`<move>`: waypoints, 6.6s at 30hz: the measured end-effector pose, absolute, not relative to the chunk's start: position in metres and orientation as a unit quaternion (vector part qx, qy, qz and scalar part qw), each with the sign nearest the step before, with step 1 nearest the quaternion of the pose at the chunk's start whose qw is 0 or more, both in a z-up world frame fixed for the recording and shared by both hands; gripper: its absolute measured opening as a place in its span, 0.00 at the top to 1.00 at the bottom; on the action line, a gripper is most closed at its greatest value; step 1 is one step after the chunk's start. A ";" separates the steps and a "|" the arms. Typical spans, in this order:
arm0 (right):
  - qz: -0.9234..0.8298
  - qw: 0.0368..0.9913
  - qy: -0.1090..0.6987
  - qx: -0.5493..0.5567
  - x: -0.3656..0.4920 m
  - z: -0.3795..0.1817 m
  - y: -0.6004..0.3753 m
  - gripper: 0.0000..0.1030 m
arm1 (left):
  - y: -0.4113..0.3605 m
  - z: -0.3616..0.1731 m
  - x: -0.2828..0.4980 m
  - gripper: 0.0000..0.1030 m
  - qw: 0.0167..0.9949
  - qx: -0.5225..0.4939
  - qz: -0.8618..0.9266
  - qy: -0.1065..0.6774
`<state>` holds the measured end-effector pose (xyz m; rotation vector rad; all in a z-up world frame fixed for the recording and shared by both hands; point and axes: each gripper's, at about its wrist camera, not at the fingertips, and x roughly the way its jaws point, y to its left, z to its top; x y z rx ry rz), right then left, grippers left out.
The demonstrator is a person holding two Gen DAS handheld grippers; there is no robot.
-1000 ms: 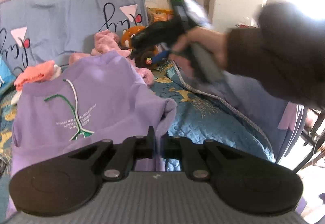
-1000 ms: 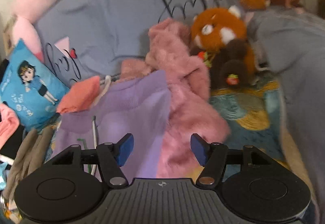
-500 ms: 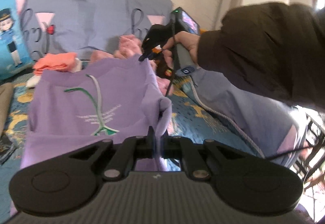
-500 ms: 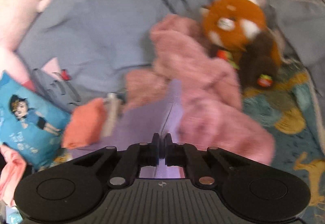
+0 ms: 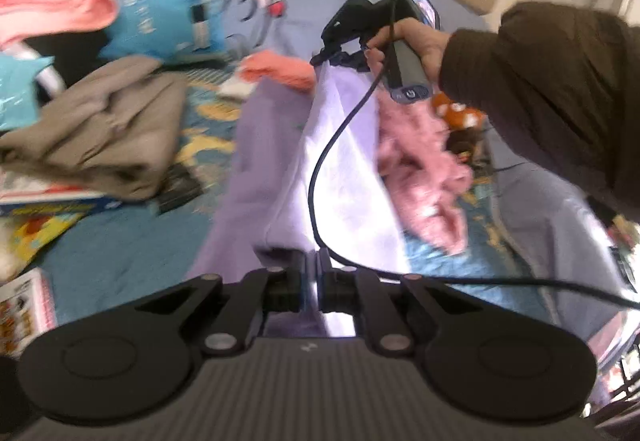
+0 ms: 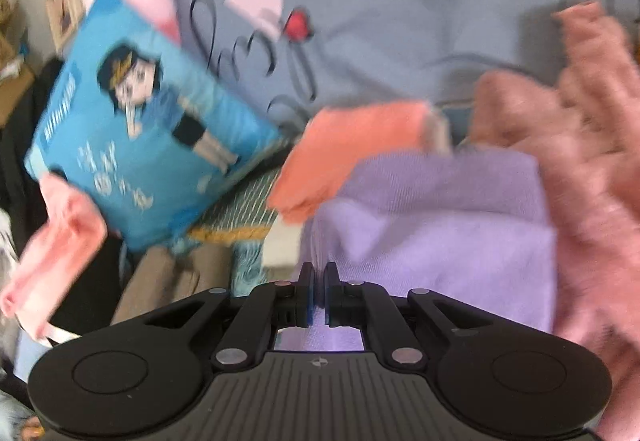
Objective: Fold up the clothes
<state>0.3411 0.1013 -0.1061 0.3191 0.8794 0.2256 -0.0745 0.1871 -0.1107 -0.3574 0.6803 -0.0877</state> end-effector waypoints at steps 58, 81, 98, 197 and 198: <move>0.323 0.854 0.338 -0.230 0.020 -0.199 0.206 0.51 | 0.272 -0.116 -0.109 0.00 0.916 -0.230 0.132 0.299; 0.307 0.862 0.367 -0.167 0.032 -0.200 0.192 0.89 | 0.254 -0.099 -0.132 0.00 0.915 -0.071 0.154 0.366; 0.295 0.901 0.305 -0.089 0.013 -0.169 0.151 0.92 | 0.268 -0.073 -0.237 0.00 0.900 -0.046 0.178 0.395; 0.201 0.936 0.281 -0.070 0.197 -0.114 -0.013 0.57 | 0.151 -0.121 -0.035 0.00 0.924 -0.096 -0.118 0.350; 0.205 0.934 0.283 -0.077 0.220 -0.113 -0.011 0.57 | 0.151 -0.121 -0.034 0.00 0.924 -0.097 -0.119 0.351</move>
